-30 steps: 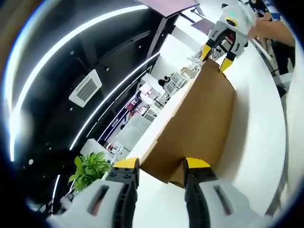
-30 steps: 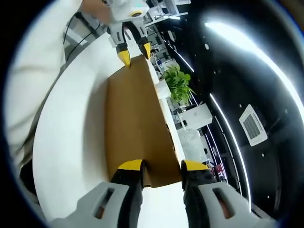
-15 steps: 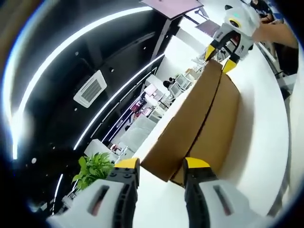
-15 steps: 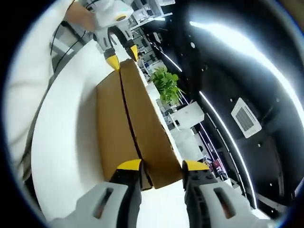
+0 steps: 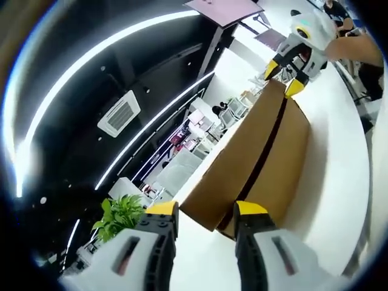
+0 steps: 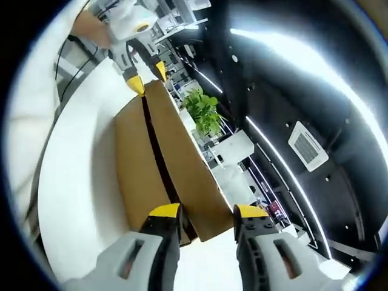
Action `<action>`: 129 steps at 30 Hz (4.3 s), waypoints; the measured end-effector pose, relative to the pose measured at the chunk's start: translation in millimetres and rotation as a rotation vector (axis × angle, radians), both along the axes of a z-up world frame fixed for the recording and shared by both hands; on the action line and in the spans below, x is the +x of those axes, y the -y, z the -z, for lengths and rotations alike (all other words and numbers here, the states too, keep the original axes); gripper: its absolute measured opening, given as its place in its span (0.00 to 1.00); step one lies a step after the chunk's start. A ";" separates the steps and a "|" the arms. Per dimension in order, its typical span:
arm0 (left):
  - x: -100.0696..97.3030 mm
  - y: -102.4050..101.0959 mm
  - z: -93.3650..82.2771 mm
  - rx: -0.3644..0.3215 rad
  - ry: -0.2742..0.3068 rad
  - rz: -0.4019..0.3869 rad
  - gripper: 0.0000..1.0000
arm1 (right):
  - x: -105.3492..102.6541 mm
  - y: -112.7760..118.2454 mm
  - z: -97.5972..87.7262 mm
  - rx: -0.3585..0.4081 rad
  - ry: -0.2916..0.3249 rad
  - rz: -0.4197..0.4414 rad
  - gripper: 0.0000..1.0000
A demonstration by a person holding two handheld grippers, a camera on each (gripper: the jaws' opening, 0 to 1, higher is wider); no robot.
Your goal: Operate the shoe box by opening the lid, removing the specified soft item, and placing it in the target area until the item is outside and the box remains undamaged.
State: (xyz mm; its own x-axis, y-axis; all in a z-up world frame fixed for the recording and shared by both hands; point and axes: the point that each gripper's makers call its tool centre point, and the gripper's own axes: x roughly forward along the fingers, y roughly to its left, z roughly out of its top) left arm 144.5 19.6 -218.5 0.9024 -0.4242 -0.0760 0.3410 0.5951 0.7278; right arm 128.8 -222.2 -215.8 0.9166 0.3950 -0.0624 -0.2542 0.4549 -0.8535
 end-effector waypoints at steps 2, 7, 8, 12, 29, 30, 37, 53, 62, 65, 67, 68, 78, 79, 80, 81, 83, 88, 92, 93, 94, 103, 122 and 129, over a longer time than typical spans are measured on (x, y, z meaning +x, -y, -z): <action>0.2 -0.5 -0.7 -0.009 0.000 0.000 0.36 | 0.1 -0.3 -0.8 0.012 0.005 0.000 0.34; 0.7 -1.5 -0.4 -0.039 -0.022 -0.001 0.36 | 0.3 -0.7 -1.0 0.020 0.012 0.002 0.34; 0.7 -1.5 -0.4 -0.039 -0.020 -0.001 0.36 | 0.3 -0.8 -0.9 0.023 0.012 0.003 0.34; 0.7 -1.6 -0.4 -0.047 -0.021 -0.004 0.36 | 0.6 -1.9 -2.2 0.066 0.005 0.007 0.35; -0.5 -3.9 -7.8 -0.080 -0.004 -0.011 0.35 | 0.0 1.2 -12.1 0.177 0.050 0.022 0.38; -0.3 -5.0 -9.7 -0.091 0.002 -0.014 0.33 | 0.2 1.0 -12.9 0.190 0.053 0.019 0.38; 1.3 -7.0 -11.3 -0.114 -0.006 -0.021 0.31 | 1.5 2.4 -18.6 0.243 0.065 0.030 0.40; 8.0 -14.9 -12.6 -0.183 -0.026 -0.049 0.45 | 9.0 8.3 -12.6 0.459 -0.025 0.055 0.50; 5.3 -7.2 -8.9 -0.286 -0.107 -0.013 0.40 | 8.1 4.3 -11.1 0.513 -0.037 0.038 0.46; 5.6 -6.5 -8.5 -0.293 -0.116 -0.015 0.40 | 8.1 4.8 -10.2 0.551 -0.061 0.045 0.46; 5.6 -6.4 -8.4 -0.309 -0.121 -0.015 0.40 | 8.1 4.9 -9.3 0.577 -0.072 0.048 0.45; 6.2 -7.0 -7.8 -0.314 -0.125 -0.019 0.40 | 8.3 4.7 -9.1 0.580 -0.071 0.048 0.45; 9.0 -6.2 -4.1 -0.524 -0.275 0.027 0.44 | 10.0 2.8 -11.0 0.632 -0.075 0.081 0.44; 9.4 -6.0 -2.8 -0.520 -0.278 0.025 0.44 | 10.4 2.6 -11.6 0.634 -0.071 0.085 0.45; 9.7 -5.4 -0.9 -0.515 -0.281 0.024 0.44 | 10.6 2.2 -12.9 0.639 -0.067 0.089 0.45; 9.5 -4.8 0.2 -0.506 -0.280 0.026 0.44 | 11.5 2.4 -13.8 0.641 -0.066 0.090 0.45; 8.9 -4.1 0.5 -0.497 -0.266 0.026 0.44 | 12.2 2.9 -14.4 0.649 -0.067 0.092 0.45; 7.5 4.1 5.0 -0.490 -0.279 0.047 0.45 | 13.8 3.1 -17.3 0.685 -0.052 0.086 0.46; 7.0 6.1 4.5 -0.454 -0.258 0.055 0.48 | 16.6 3.3 -20.1 0.684 -0.026 0.088 0.46; 6.8 6.2 4.3 -0.453 -0.259 0.055 0.48 | 17.4 3.5 -21.2 0.683 -0.017 0.091 0.46; 6.2 7.1 3.6 -0.454 -0.259 0.059 0.49 | 17.8 3.7 -22.3 0.691 -0.011 0.093 0.46; 4.2 13.2 0.0 -0.464 -0.259 0.089 0.58 | 22.5 2.5 -29.9 0.713 0.011 0.102 0.48; 3.8 18.5 -3.9 -0.409 -0.240 0.124 0.67 | 39.9 7.7 -39.4 0.752 0.070 0.090 0.44; 1.6 19.4 -2.2 -0.388 -0.231 0.122 0.69 | 42.1 15.6 -45.1 0.743 0.087 0.124 0.34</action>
